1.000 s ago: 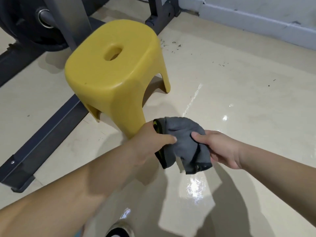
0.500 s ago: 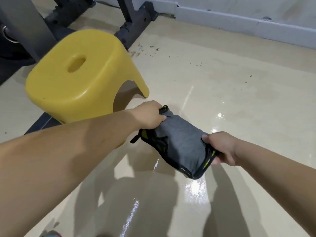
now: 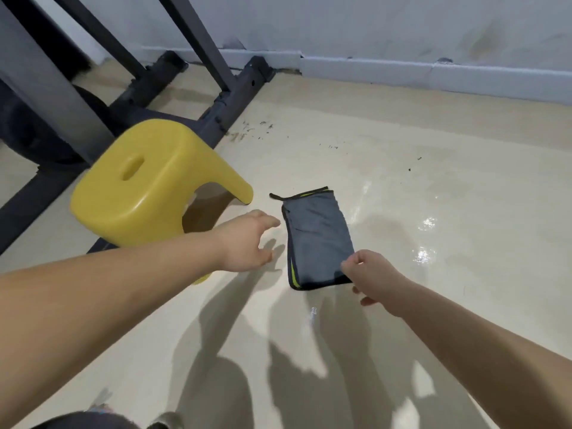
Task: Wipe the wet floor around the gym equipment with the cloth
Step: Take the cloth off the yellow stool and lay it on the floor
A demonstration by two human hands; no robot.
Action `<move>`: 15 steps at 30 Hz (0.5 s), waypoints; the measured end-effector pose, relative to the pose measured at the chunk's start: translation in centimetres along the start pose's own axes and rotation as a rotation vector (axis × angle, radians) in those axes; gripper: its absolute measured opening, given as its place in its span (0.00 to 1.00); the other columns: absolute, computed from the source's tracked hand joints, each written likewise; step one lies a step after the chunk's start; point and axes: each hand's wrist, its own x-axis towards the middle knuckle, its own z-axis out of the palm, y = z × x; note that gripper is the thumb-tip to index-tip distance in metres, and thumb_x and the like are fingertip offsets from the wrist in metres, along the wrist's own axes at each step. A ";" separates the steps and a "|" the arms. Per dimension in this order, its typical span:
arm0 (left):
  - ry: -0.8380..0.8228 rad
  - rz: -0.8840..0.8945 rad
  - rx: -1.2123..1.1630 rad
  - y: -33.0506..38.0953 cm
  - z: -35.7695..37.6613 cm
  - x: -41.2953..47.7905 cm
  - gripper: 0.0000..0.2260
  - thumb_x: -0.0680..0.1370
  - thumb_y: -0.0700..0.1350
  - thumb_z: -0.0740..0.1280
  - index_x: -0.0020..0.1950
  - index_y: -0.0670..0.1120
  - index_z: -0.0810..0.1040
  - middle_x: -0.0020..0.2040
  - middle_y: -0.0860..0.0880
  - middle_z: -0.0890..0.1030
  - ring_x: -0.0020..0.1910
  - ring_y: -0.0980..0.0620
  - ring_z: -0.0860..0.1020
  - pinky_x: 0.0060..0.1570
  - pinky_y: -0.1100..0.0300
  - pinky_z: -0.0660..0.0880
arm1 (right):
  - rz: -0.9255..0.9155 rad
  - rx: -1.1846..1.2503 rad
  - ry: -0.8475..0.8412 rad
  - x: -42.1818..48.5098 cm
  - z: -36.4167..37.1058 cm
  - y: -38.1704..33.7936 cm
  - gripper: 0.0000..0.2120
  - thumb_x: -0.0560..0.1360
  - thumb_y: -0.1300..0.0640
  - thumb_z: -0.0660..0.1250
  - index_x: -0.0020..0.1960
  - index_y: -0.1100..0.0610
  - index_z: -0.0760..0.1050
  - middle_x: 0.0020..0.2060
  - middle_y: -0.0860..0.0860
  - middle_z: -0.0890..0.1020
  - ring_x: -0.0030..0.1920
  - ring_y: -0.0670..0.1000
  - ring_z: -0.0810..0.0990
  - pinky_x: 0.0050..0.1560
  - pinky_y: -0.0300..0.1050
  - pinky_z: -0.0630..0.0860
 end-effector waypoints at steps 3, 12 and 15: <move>-0.126 -0.036 0.109 2.0 -2.8 -3.3 0.31 0.83 0.54 0.68 0.83 0.51 0.62 0.81 0.52 0.64 0.74 0.49 0.72 0.70 0.56 0.70 | -0.102 -0.052 -0.039 -1.3 -2.5 -1.4 0.06 0.80 0.54 0.61 0.46 0.56 0.70 0.39 0.54 0.73 0.37 0.54 0.69 0.38 0.45 0.70; -0.156 0.068 0.317 7.3 -5.0 1.9 0.22 0.83 0.55 0.65 0.75 0.48 0.72 0.71 0.45 0.74 0.69 0.41 0.74 0.66 0.49 0.73 | -0.186 0.053 0.092 -0.5 -5.9 -2.7 0.12 0.80 0.45 0.61 0.50 0.53 0.76 0.45 0.53 0.83 0.41 0.53 0.78 0.43 0.46 0.73; -0.195 0.127 0.370 7.6 -1.4 7.5 0.14 0.82 0.53 0.65 0.60 0.44 0.75 0.62 0.42 0.78 0.60 0.40 0.77 0.59 0.48 0.77 | -0.187 0.091 0.145 0.9 -5.3 -1.8 0.13 0.80 0.45 0.62 0.49 0.54 0.76 0.43 0.51 0.83 0.42 0.54 0.80 0.43 0.46 0.73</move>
